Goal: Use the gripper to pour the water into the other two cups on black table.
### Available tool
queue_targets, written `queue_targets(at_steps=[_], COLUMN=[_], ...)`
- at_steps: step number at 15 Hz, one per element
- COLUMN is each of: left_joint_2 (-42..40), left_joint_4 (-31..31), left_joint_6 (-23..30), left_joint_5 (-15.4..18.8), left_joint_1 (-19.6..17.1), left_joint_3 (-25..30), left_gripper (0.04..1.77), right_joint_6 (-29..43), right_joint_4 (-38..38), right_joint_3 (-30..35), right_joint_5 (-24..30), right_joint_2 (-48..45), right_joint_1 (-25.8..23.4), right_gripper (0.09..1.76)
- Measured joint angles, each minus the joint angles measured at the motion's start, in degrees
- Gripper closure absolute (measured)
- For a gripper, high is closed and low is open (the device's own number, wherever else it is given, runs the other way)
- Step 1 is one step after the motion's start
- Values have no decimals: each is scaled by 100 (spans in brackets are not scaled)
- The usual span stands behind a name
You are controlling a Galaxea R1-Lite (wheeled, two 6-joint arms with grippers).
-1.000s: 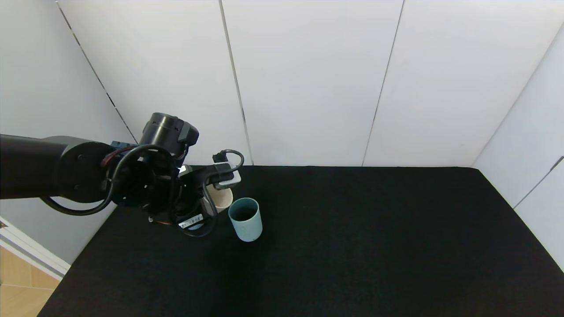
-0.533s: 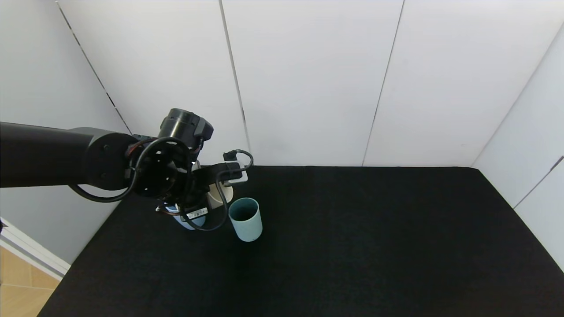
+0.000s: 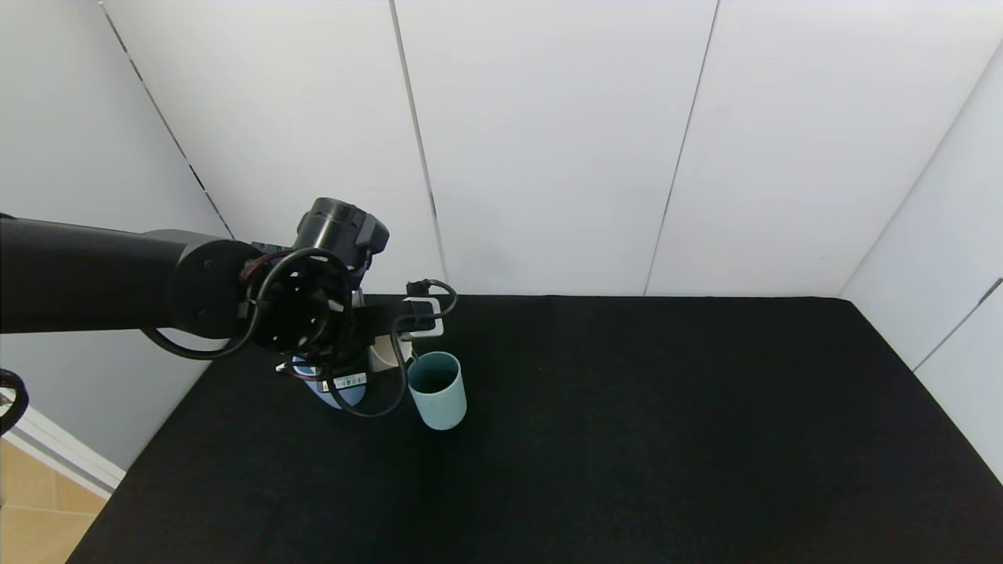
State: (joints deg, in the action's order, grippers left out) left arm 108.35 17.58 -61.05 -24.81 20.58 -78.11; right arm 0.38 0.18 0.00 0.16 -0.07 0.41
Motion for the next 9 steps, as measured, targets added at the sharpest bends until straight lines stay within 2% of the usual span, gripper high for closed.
queue_targets(at_steps=[9], left_joint_2=[17], left_joint_4=[-2], left_joint_6=[-193], left_joint_5=[-101], left_joint_1=[155], left_joint_3=[-20], left_gripper=[62], right_joint_6=[0], right_joint_4=[0], right_joint_3=[0], right_joint_5=[0], right_joint_2=[0], right_joint_1=[0], right_gripper=[14])
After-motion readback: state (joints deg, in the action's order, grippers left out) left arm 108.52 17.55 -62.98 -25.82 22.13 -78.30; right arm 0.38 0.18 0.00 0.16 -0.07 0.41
